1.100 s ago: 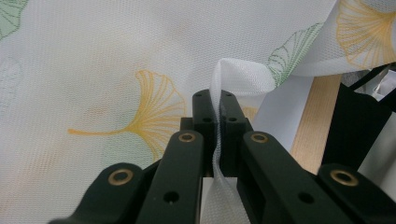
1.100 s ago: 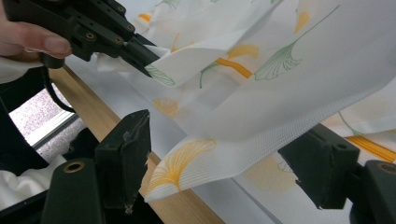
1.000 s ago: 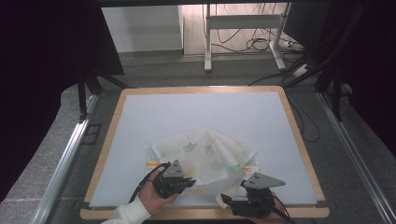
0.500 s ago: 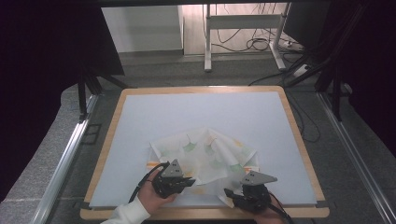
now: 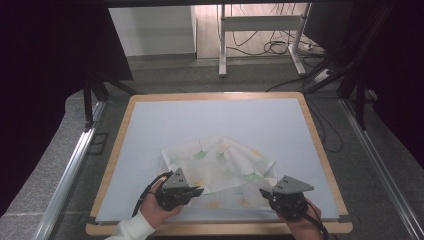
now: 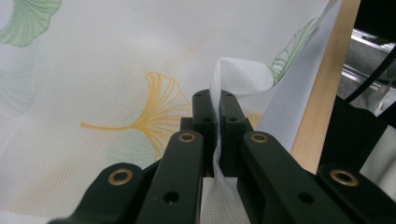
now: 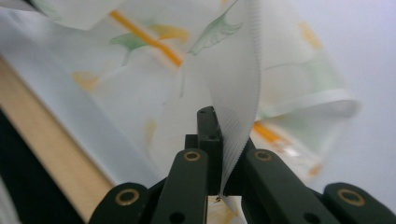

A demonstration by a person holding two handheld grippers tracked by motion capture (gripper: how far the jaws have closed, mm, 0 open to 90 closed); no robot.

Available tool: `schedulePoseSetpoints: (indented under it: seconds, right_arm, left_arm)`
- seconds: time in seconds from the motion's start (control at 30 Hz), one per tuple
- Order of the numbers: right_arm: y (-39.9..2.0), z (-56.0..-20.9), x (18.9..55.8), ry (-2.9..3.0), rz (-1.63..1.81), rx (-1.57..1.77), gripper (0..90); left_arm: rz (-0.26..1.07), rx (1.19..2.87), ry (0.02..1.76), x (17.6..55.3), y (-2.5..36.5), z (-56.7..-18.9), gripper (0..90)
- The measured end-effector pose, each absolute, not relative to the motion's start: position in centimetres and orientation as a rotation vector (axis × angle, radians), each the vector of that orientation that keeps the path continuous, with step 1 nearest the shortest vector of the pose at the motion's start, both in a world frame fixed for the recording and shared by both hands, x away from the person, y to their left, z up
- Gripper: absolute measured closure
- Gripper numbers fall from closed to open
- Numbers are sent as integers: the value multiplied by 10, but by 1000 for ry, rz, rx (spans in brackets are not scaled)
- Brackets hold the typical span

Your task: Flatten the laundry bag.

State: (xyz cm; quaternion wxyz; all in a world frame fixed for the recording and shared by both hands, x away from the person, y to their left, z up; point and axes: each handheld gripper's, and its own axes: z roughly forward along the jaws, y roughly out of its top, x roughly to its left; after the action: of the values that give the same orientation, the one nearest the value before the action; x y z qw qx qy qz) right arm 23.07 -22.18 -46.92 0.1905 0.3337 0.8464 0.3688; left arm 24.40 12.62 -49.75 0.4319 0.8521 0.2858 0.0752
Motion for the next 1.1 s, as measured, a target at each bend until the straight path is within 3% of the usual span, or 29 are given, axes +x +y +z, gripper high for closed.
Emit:
schedulePoseSetpoints:
  seconds: [0.37, 0.63, 1.1]
  right_arm:
    - [-247, -442, 257, 2278, 1017, 927, 887]
    - [-243, -425, 285, 2247, 1019, 898, 888]
    - [-236, -441, 326, 2253, 1011, 931, 886]
  left_arm:
    - [262, 2051, 756, 251, 153, -478, 889]
    - [311, 1991, 787, 270, 173, -464, 887]
    - [369, 2003, 830, 297, 170, -472, 883]
